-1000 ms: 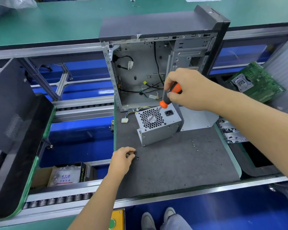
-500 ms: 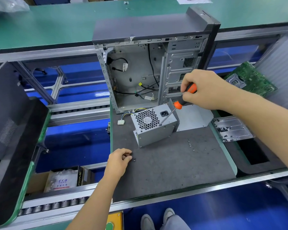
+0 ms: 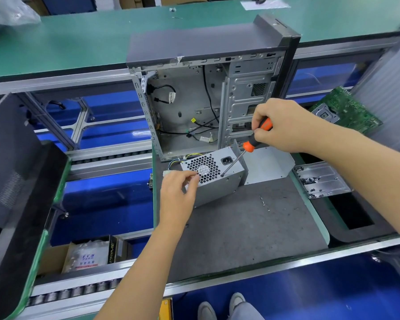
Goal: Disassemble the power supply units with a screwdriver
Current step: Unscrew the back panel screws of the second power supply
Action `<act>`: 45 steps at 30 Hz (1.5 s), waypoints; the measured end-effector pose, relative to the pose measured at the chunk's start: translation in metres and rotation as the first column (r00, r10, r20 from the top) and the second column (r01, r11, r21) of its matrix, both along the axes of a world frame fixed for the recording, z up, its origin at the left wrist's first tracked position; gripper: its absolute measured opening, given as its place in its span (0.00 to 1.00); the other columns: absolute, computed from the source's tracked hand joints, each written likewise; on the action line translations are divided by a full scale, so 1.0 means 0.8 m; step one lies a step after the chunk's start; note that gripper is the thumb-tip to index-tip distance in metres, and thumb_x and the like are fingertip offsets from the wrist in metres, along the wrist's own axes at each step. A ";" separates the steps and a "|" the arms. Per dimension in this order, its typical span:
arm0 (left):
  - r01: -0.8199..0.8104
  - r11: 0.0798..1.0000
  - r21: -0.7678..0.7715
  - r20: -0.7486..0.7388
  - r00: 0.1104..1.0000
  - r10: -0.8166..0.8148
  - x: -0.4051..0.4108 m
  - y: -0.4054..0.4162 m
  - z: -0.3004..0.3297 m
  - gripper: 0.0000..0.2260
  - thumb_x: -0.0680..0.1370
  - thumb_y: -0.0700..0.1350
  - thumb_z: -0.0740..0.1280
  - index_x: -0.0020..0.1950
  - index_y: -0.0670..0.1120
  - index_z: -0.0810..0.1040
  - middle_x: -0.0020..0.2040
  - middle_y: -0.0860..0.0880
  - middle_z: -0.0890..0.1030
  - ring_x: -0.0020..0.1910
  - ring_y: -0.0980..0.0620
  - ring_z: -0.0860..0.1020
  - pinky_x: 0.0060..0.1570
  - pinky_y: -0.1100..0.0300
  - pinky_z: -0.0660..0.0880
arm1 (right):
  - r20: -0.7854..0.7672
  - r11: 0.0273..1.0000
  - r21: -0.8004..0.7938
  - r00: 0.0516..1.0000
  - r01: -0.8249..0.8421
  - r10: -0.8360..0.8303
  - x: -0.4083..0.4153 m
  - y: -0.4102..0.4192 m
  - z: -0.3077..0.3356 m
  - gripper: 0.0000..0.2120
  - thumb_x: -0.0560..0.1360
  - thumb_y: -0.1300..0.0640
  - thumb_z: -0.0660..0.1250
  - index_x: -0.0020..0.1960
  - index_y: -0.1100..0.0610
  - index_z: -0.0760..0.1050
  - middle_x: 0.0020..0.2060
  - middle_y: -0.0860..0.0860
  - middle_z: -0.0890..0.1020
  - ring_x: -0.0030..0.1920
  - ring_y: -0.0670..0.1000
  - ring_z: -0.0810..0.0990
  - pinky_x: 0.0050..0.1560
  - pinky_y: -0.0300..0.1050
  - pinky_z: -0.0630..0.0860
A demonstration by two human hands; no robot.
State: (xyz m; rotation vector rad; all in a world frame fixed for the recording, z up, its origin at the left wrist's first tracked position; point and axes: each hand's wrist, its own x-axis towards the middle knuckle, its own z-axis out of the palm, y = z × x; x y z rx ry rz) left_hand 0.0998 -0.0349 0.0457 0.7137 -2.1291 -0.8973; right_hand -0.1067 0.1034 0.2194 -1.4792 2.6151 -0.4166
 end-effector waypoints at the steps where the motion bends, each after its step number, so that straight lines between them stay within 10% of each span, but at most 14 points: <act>1: 0.034 0.999 -0.033 0.029 0.999 -0.033 -0.010 0.002 0.005 0.03 0.78 0.42 0.72 0.51 0.44 0.84 0.44 0.51 0.81 0.46 0.51 0.74 0.50 0.59 0.71 | 0.006 1.000 0.009 1.000 0.000 0.000 0.000 0.000 0.001 0.02 0.75 0.56 0.67 0.45 0.49 0.76 0.46 0.48 0.73 0.47 0.52 0.74 0.44 0.46 0.69; 8: 0.162 0.980 -0.113 0.181 0.973 -0.140 -0.065 0.020 0.012 0.08 0.76 0.44 0.75 0.53 0.44 0.86 0.44 0.47 0.83 0.48 0.41 0.75 0.56 0.53 0.68 | 0.001 0.993 0.033 0.993 -0.114 0.115 0.009 -0.009 0.017 0.06 0.74 0.57 0.69 0.48 0.49 0.73 0.45 0.47 0.77 0.43 0.41 0.74 0.38 0.36 0.69; 12: 0.160 0.984 -0.082 0.233 0.963 -0.137 -0.071 0.019 0.006 0.06 0.78 0.45 0.73 0.50 0.44 0.86 0.44 0.47 0.82 0.48 0.43 0.73 0.55 0.49 0.70 | 0.031 0.993 0.011 0.993 -0.116 0.115 0.024 -0.023 0.034 0.21 0.67 0.37 0.74 0.49 0.47 0.70 0.41 0.47 0.78 0.41 0.47 0.74 0.37 0.46 0.73; 16: 0.155 0.986 -0.066 0.231 0.963 -0.136 -0.071 0.017 0.005 0.05 0.77 0.43 0.73 0.48 0.42 0.85 0.43 0.46 0.80 0.48 0.44 0.72 0.54 0.46 0.72 | -0.247 0.990 0.142 0.968 -0.015 0.050 0.044 -0.046 0.038 0.34 0.70 0.22 0.53 0.40 0.54 0.68 0.35 0.51 0.69 0.32 0.51 0.69 0.29 0.44 0.62; 26: 0.011 0.959 -0.283 0.260 0.963 0.066 -0.053 0.014 -0.013 0.26 0.67 0.53 0.80 0.63 0.48 0.82 0.65 0.48 0.78 0.68 0.43 0.71 0.66 0.45 0.63 | -0.364 0.952 0.292 0.910 -0.089 0.197 0.056 -0.064 0.043 0.21 0.80 0.39 0.57 0.40 0.56 0.65 0.33 0.52 0.62 0.29 0.52 0.64 0.31 0.45 0.63; 32: -0.085 0.984 0.156 0.268 0.962 0.041 -0.054 0.010 -0.016 0.44 0.67 0.58 0.79 0.78 0.54 0.61 0.80 0.49 0.55 0.77 0.47 0.52 0.74 0.46 0.57 | -0.172 0.905 0.324 0.923 -0.277 0.344 0.042 -0.048 0.045 0.10 0.79 0.44 0.62 0.51 0.50 0.66 0.42 0.50 0.72 0.45 0.56 0.76 0.43 0.51 0.73; 37: -0.067 0.898 0.435 0.134 0.991 0.009 -0.056 0.010 -0.020 0.54 0.64 0.54 0.83 0.80 0.54 0.51 0.79 0.52 0.54 0.74 0.57 0.58 0.68 0.58 0.60 | 0.012 0.882 0.348 0.942 -0.317 0.334 0.028 -0.038 0.049 0.09 0.78 0.50 0.66 0.55 0.43 0.68 0.48 0.44 0.66 0.53 0.53 0.68 0.53 0.55 0.73; 41: -0.057 0.866 0.496 0.124 0.992 -0.005 -0.056 0.006 -0.022 0.53 0.63 0.54 0.83 0.79 0.56 0.54 0.69 0.55 0.69 0.66 0.56 0.69 0.63 0.58 0.67 | -0.210 0.899 0.425 0.955 -0.104 0.209 0.026 -0.034 0.053 0.32 0.71 0.24 0.50 0.56 0.49 0.66 0.39 0.48 0.68 0.43 0.54 0.71 0.38 0.49 0.69; 45: -0.074 0.846 0.527 0.122 0.992 0.011 -0.056 0.009 -0.025 0.52 0.64 0.56 0.82 0.78 0.60 0.53 0.65 0.59 0.69 0.61 0.59 0.69 0.55 0.66 0.66 | -0.482 0.866 0.495 0.807 -0.071 0.342 0.036 -0.039 0.054 0.38 0.76 0.31 0.34 0.59 0.54 0.73 0.35 0.53 0.63 0.34 0.55 0.69 0.29 0.46 0.61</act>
